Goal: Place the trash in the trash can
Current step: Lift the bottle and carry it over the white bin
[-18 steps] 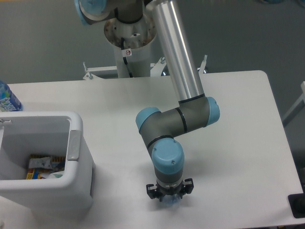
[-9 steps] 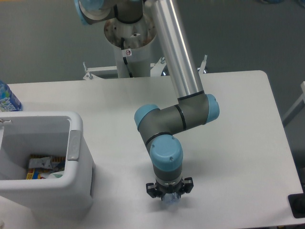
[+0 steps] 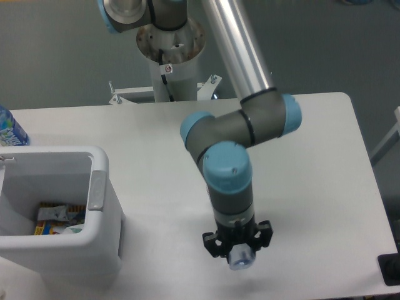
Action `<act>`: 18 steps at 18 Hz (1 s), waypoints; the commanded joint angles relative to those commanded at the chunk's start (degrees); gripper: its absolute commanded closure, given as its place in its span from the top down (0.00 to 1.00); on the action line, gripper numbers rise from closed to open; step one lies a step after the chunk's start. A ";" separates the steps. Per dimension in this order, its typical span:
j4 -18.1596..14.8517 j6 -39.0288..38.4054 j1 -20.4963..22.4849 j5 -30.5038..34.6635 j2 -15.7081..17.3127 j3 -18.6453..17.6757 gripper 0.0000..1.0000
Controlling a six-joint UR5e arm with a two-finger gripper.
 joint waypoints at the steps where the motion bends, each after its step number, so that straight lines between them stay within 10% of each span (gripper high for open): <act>1: 0.01 -1.94 0.18 -0.88 0.44 1.32 0.56; 18: 5.02 -14.53 -7.72 -1.51 13.71 4.15 0.56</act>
